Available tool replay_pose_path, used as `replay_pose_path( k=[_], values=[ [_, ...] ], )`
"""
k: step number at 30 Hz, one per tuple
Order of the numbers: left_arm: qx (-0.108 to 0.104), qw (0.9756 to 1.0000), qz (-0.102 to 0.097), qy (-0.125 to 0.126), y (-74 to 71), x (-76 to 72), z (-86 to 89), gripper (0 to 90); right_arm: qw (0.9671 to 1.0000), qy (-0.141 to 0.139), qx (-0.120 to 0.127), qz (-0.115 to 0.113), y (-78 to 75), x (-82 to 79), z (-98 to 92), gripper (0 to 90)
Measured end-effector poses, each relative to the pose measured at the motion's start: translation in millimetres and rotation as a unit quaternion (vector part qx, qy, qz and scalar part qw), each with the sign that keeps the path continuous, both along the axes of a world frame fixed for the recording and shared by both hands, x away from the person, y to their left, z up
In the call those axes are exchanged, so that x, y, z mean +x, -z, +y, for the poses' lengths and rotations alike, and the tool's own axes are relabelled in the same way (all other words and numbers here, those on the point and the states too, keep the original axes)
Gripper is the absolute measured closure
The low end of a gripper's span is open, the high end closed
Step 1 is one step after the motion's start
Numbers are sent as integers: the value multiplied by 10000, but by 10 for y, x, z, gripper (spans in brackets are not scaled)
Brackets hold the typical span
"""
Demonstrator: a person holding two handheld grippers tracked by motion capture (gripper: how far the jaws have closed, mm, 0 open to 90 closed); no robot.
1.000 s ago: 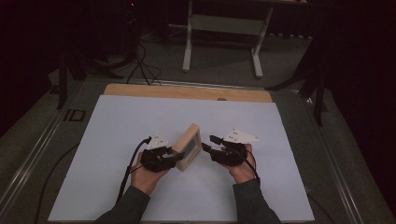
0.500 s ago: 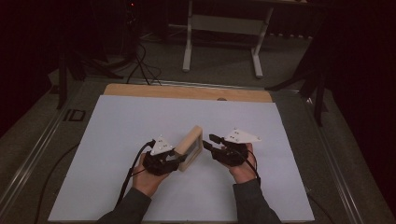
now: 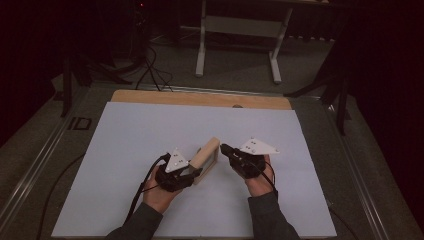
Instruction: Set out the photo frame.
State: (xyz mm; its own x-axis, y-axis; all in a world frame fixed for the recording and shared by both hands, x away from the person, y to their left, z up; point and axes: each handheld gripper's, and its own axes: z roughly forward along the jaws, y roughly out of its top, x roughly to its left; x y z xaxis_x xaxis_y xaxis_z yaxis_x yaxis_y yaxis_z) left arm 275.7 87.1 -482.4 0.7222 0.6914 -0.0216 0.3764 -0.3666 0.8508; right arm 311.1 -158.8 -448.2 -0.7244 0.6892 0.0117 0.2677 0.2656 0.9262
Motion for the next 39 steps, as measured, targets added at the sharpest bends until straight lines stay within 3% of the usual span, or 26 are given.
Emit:
replay_pose_path(
  k=[11, 14, 21, 39],
  values=[
    [86, 9998, -98, 127, 2, -59, -11, 610, 10000, 47, -67, -36, 17, 79, 113, 896],
    [106, 9997, -120, 182, 3, -79, -14, 610, 9997, 105, -206, -75, 51, 89, 137, 896],
    [133, 9995, -162, 229, 5, -90, -19, 610, 9995, 56, -284, -117, 58, 123, 202, 896],
    [129, 9996, -135, 212, 3, -91, -21, 609, 9993, 94, -352, -4, 67, 334, 353, 896]
  ],
)
